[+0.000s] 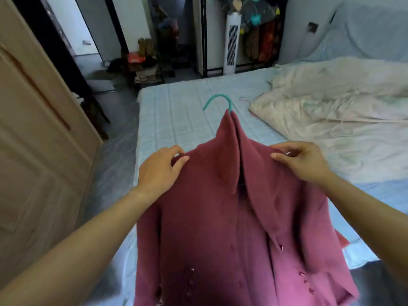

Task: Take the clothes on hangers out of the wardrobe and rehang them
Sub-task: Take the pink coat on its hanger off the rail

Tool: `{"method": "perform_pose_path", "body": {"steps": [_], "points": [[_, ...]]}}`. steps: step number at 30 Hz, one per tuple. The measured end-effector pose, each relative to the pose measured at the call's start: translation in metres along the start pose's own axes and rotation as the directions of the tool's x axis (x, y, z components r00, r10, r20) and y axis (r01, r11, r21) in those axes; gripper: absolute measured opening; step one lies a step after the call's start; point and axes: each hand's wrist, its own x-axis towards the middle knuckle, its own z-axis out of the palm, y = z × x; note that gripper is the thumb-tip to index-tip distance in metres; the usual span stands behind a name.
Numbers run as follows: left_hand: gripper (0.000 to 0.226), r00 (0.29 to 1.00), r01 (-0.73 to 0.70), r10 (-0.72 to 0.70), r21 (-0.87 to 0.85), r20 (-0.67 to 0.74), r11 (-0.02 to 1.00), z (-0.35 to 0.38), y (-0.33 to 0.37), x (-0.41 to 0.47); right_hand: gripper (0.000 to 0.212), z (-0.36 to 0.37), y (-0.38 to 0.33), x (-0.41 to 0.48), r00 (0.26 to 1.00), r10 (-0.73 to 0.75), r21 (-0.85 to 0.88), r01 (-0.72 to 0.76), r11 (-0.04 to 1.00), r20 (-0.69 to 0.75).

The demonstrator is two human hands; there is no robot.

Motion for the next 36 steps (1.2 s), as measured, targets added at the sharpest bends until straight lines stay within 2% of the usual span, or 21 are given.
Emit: {"method": "perform_pose_path", "body": {"steps": [6,10,15,19,23,26,29,31,33,36], "points": [[0.015,0.985,0.164,-0.16,-0.055,0.071,0.985,0.071,-0.043,0.047,0.026,0.057,0.069,0.061,0.993,0.098,-0.005,-0.098,0.995,0.064],[0.018,0.946,0.305,-0.302,-0.008,0.114,0.952,0.113,-0.064,0.079,0.025,0.093,0.11,0.103,0.978,0.156,-0.008,-0.157,0.988,0.137],[0.019,0.894,0.411,-0.405,0.011,0.193,0.912,0.165,-0.098,0.1,0.021,0.138,0.173,0.138,0.943,0.234,0.015,-0.244,0.97,0.236],[0.019,0.866,0.422,-0.421,0.055,0.269,0.905,0.199,-0.12,0.103,0.022,0.165,0.215,0.151,0.911,0.276,0.004,-0.291,0.957,0.306],[0.024,0.824,0.453,-0.468,0.124,0.321,0.883,0.228,-0.137,0.106,0.021,0.189,0.249,0.164,0.886,0.28,-0.09,-0.266,0.96,0.37],[0.03,0.773,0.465,-0.498,0.183,0.392,0.866,0.248,-0.148,0.115,0.019,0.206,0.27,0.174,0.869,0.299,-0.163,-0.255,0.953,0.395],[0.042,0.7,0.423,-0.514,0.293,0.496,0.858,0.27,-0.155,0.126,0.021,0.223,0.289,0.176,0.828,0.334,-0.293,-0.216,0.931,0.45],[0.045,0.669,0.402,-0.522,0.333,0.53,0.853,0.284,-0.157,0.131,0.024,0.233,0.298,0.178,0.802,0.334,-0.318,-0.191,0.929,0.495],[0.046,0.693,0.365,-0.497,0.339,0.523,0.867,0.296,-0.162,0.135,0.028,0.242,0.305,0.184,0.813,0.29,-0.286,-0.159,0.945,0.505],[0.056,0.777,0.316,-0.424,0.295,0.465,0.902,0.308,-0.164,0.141,0.036,0.242,0.312,0.193,0.863,0.221,-0.305,-0.082,0.949,0.454]]}}
